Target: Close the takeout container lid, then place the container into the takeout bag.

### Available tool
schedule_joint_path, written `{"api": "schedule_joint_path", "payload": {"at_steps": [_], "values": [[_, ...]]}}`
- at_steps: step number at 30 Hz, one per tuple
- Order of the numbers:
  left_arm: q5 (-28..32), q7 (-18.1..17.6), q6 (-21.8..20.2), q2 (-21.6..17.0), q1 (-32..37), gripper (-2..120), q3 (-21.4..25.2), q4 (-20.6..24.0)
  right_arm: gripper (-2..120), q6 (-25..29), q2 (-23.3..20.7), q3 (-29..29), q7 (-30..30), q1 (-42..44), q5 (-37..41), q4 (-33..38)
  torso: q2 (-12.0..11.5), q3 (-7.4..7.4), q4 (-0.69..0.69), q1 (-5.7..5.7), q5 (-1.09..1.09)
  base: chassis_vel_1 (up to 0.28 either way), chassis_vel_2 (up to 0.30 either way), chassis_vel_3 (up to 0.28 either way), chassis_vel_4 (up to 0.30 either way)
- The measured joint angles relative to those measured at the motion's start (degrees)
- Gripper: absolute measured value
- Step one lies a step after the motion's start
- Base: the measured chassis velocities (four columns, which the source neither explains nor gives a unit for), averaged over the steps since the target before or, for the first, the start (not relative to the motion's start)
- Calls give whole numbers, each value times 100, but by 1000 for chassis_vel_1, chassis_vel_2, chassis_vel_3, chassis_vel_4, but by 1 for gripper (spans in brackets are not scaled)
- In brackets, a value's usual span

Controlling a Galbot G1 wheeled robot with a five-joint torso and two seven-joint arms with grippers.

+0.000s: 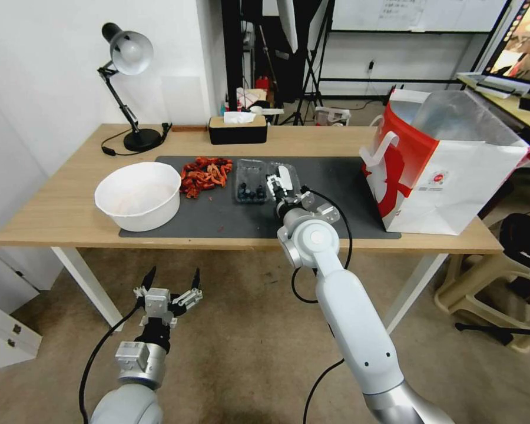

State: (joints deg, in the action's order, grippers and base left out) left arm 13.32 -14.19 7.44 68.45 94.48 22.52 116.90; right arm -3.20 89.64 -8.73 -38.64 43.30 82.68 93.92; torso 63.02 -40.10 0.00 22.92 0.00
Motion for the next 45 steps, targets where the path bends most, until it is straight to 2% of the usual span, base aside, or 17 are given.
{"api": "schedule_joint_path", "payload": {"at_steps": [34,45], "values": [[2,-44,1,26,21,100,-11,-24,100,53,168,-122,110,-325,-47,-580,0,0,0,0,0,0,0,0,0],[-2,-47,27,25,45,100,-13,-24,100,172,54,-134,345,-336,-430,-475,0,0,0,0,0,0,0,0,0]]}}
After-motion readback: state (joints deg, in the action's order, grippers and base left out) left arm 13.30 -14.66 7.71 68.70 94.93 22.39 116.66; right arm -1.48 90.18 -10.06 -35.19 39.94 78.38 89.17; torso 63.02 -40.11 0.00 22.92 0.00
